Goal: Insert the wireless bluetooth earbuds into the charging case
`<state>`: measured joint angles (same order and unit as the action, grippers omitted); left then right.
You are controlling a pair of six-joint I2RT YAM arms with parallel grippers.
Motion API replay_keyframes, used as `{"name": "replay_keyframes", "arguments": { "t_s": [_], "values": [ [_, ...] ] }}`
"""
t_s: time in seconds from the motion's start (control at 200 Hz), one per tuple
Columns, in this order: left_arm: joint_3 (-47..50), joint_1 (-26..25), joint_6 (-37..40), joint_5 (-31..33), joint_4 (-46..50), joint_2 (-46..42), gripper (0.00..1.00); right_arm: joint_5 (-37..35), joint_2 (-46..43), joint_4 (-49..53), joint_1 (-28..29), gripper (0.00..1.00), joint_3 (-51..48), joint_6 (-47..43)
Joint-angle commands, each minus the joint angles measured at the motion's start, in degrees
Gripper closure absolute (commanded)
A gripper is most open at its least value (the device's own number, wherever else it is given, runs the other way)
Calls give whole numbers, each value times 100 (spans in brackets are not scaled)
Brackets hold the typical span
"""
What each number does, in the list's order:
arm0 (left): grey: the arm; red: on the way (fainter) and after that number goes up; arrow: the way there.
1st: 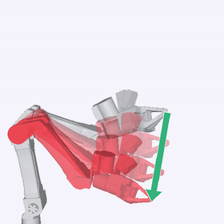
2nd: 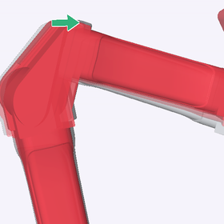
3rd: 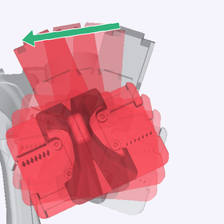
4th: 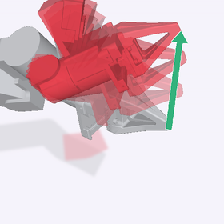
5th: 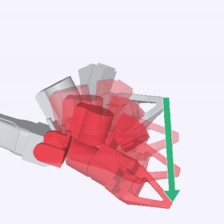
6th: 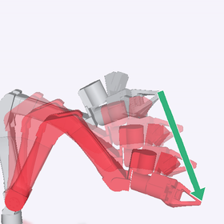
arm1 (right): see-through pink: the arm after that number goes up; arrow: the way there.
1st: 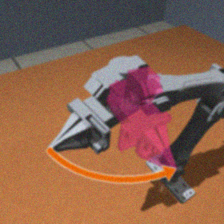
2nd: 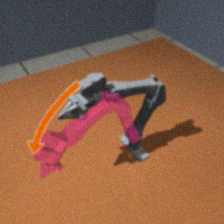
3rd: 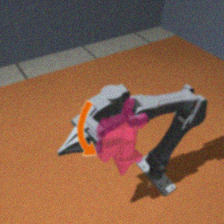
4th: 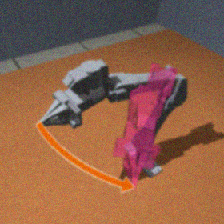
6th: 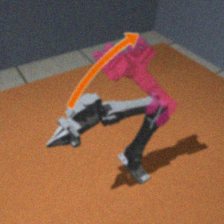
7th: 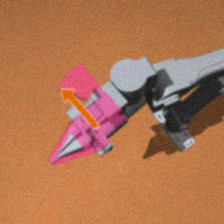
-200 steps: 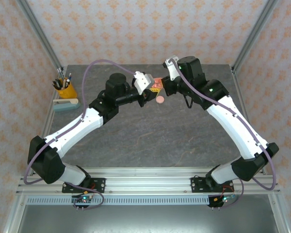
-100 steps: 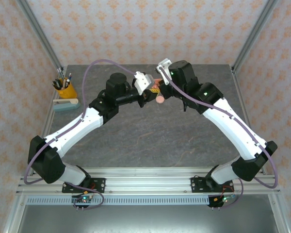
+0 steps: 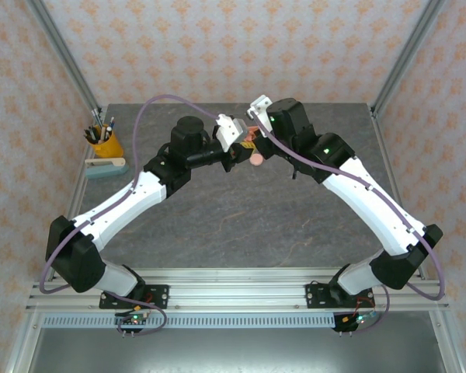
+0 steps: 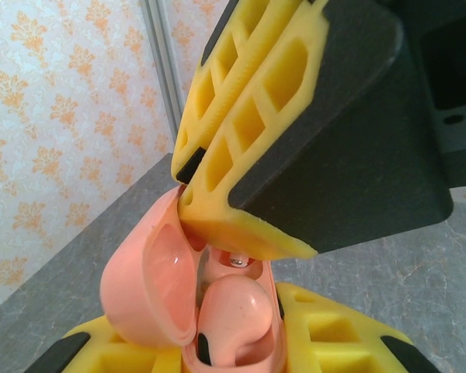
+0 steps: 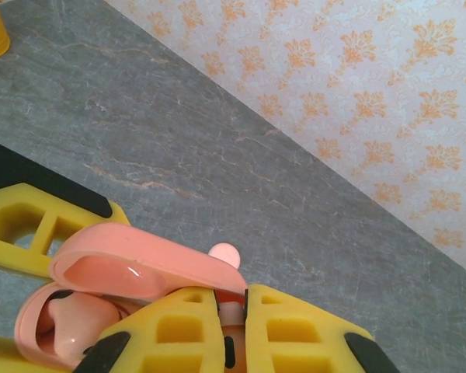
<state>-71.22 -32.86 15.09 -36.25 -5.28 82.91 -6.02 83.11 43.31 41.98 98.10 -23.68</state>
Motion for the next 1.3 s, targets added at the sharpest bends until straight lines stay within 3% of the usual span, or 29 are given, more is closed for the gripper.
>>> {"name": "replay_keyframes", "arguments": {
  "t_s": [0.0,0.34,0.751,1.291],
  "values": [
    [-216,45,-6,-160,-178,14,100,-149,-84,30,75,98,-107,-129],
    [-221,52,-3,-163,-174,6,100,-216,-107,25,80,98,-143,-236],
    [-144,118,-339,-266,-583,23,100,277,40,46,83,94,-46,-102],
    [10,171,-973,-435,-1275,163,100,133,118,-105,83,78,77,-65]
  ]
}}
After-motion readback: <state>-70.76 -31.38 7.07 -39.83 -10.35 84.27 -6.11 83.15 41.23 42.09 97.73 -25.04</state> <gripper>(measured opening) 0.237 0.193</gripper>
